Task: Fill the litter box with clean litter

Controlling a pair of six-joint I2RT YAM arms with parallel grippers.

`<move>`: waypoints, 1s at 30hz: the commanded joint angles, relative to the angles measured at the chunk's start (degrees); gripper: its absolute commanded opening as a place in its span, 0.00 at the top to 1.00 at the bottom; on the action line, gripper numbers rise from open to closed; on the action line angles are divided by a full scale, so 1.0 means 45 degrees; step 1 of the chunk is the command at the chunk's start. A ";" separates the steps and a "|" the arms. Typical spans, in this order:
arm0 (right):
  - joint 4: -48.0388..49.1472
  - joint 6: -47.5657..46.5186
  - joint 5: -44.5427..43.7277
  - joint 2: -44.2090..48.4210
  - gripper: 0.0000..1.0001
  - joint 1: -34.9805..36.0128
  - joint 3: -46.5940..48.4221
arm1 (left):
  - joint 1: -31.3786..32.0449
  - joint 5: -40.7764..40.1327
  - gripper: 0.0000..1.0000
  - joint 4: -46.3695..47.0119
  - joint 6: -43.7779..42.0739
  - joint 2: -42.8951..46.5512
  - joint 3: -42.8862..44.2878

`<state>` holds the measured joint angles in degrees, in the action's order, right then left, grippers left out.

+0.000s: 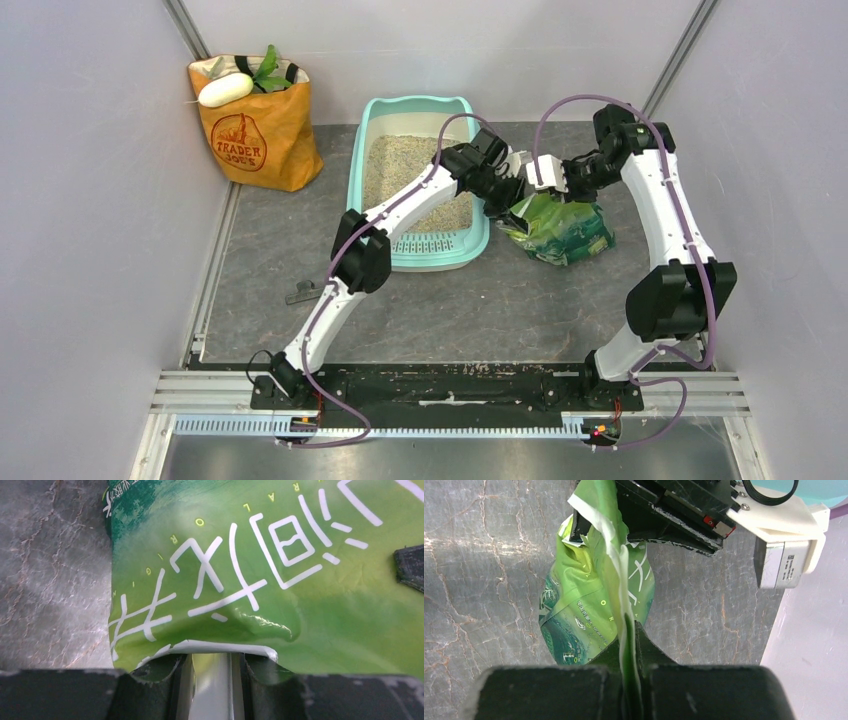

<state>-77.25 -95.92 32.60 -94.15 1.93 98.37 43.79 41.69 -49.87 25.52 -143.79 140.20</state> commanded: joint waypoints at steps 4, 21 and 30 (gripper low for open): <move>0.0134 0.0005 0.1585 0.0941 1.00 0.0056 -0.0023 | -0.0593 0.2358 0.98 0.4845 0.2658 0.1160 -0.2756; -0.0314 -0.0172 0.1754 0.0708 1.00 -0.1651 0.1143 | -0.1509 0.5521 0.98 1.1023 0.6849 0.2906 -0.5803; 0.0380 0.0512 0.2447 0.0810 1.00 -0.1973 0.1386 | -0.2397 0.5771 0.98 0.9617 0.6417 0.4188 -0.7111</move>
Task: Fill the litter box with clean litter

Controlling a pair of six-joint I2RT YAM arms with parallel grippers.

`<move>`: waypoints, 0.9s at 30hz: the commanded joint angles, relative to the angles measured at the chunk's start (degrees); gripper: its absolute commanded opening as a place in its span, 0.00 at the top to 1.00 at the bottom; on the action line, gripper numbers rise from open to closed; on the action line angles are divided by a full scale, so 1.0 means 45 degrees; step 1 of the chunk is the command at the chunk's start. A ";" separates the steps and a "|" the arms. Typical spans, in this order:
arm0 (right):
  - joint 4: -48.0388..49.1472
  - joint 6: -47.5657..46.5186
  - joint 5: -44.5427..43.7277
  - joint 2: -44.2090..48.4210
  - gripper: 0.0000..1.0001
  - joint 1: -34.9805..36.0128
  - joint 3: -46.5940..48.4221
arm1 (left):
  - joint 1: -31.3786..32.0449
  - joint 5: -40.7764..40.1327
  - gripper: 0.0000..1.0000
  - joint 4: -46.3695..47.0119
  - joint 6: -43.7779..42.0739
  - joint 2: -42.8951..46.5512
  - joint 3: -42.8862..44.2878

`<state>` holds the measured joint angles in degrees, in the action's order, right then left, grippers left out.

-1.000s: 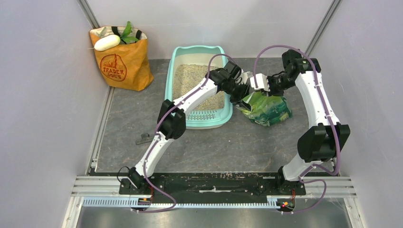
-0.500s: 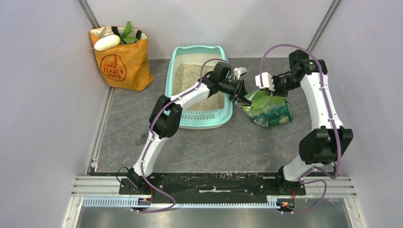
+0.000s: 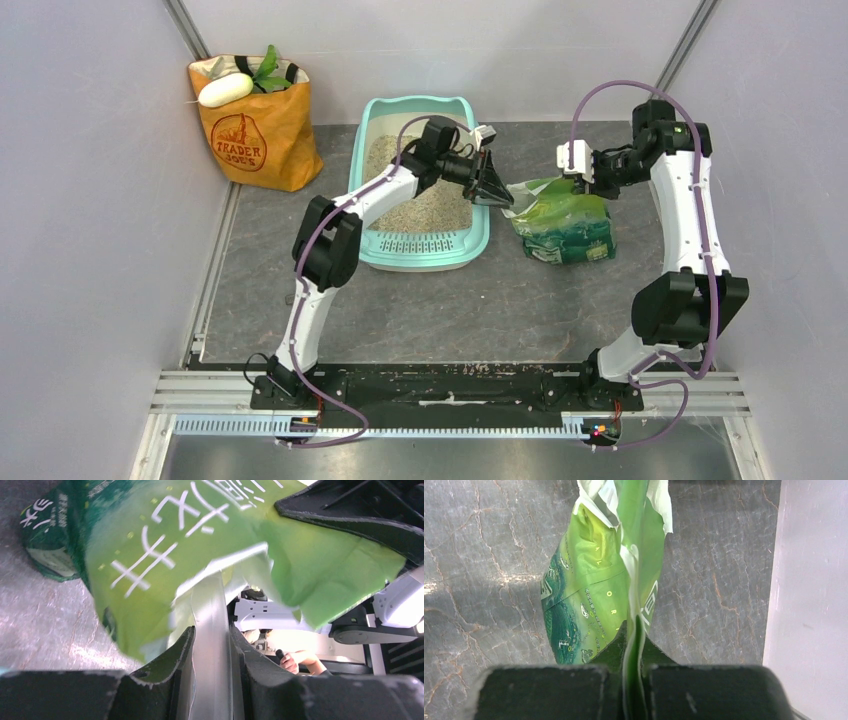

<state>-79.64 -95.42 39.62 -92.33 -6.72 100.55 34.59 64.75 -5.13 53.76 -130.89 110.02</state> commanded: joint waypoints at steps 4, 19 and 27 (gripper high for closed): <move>0.1012 0.0686 0.1022 0.0276 1.00 -0.0049 0.1243 | -0.0760 0.0839 0.98 -0.0472 0.0144 0.1840 -0.0806; 0.1164 0.0598 0.1199 0.0296 1.00 -0.0049 0.1258 | -0.1849 0.1381 0.98 0.1255 0.1373 0.3519 -0.2950; 0.1142 0.0540 0.1060 0.0208 1.00 -0.0047 0.1266 | -0.2492 0.1678 0.98 0.3420 0.2675 0.4181 -0.4315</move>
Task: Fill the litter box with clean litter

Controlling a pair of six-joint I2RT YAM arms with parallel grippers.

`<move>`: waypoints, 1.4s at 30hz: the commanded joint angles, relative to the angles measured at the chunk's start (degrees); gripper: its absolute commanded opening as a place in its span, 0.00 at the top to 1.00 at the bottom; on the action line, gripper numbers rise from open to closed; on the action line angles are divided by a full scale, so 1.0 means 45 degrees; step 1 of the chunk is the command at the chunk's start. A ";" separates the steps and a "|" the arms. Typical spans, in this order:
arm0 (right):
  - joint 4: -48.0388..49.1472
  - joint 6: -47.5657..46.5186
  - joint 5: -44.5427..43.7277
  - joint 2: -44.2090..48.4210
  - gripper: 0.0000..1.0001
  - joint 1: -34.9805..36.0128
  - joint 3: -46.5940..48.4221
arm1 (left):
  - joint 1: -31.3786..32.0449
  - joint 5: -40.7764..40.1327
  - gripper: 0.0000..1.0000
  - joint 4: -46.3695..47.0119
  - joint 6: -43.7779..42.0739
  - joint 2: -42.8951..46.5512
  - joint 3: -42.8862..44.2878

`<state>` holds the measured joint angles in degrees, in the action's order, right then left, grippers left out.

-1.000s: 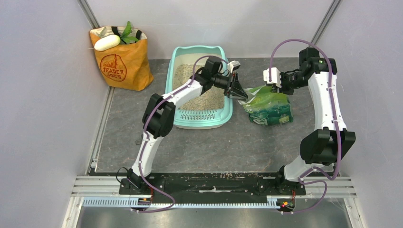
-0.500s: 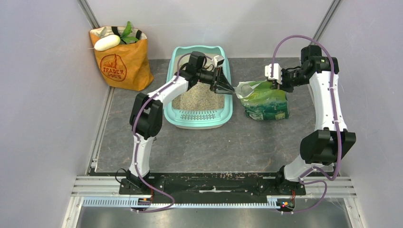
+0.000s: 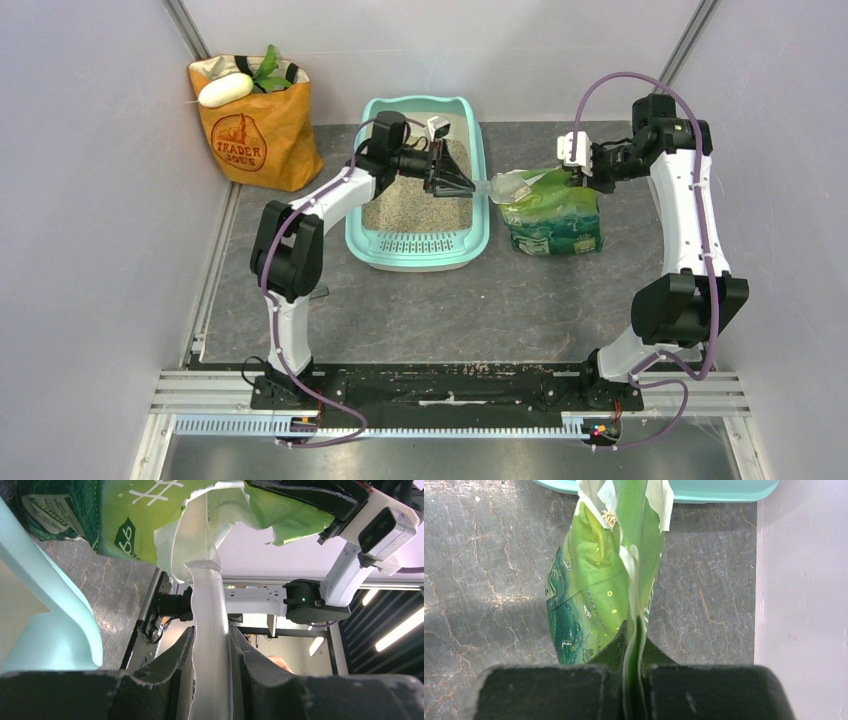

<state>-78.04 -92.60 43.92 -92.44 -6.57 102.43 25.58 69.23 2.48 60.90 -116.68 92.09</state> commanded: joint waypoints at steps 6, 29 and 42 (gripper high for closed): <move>0.0766 -0.0165 0.0006 0.0212 1.00 -0.0083 0.0821 | -0.0738 0.0796 0.98 0.1753 0.1092 0.1378 -0.0789; -0.0237 -0.2938 -0.0366 0.1745 1.00 0.0437 -0.0695 | 0.1389 -0.3911 0.98 -0.9112 -0.2919 -0.1201 0.4809; -0.0405 -0.2432 -0.0403 0.1564 1.00 0.0564 -0.0011 | 0.1639 -0.3547 0.98 -0.7840 -0.3229 -0.2093 0.5741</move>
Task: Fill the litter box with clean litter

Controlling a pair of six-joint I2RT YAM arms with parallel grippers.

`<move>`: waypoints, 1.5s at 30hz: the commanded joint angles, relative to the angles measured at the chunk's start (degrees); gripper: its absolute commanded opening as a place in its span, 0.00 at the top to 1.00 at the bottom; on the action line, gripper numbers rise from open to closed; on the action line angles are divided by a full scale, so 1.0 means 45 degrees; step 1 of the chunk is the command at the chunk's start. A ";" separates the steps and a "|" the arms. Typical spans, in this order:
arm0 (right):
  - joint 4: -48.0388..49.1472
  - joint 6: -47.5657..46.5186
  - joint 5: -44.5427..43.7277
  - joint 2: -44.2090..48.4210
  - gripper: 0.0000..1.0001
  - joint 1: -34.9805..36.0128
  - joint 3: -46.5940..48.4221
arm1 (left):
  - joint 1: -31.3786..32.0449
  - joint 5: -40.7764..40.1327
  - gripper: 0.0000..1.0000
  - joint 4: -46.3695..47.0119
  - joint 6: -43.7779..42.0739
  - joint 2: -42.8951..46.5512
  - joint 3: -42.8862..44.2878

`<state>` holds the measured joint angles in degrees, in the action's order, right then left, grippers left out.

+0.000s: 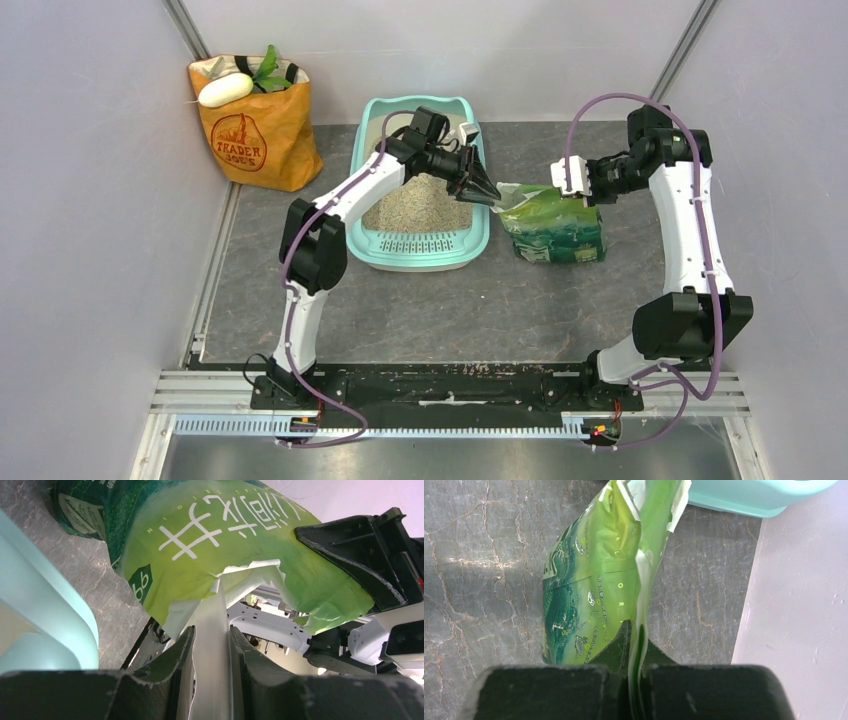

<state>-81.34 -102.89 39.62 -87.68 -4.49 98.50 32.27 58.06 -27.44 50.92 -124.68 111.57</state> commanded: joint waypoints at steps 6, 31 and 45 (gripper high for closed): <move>-0.0227 -0.0922 0.0437 0.0636 1.00 0.0295 0.0909 | 0.0409 -0.3000 0.98 -0.3216 -0.1611 -0.0281 0.2465; -0.0046 -0.2119 0.0591 0.0143 1.00 0.2230 0.1035 | 0.1980 -0.5507 0.98 -0.4645 -0.0602 -0.3257 0.3614; 0.2996 0.0329 0.0494 0.0007 1.00 0.3859 -0.0274 | 0.2457 -0.2014 0.98 -0.0977 0.0404 -0.4518 0.3876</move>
<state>-76.31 -103.94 32.58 -88.99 10.11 95.44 40.69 46.89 -39.53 49.89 -140.27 128.35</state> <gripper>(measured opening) 0.007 0.338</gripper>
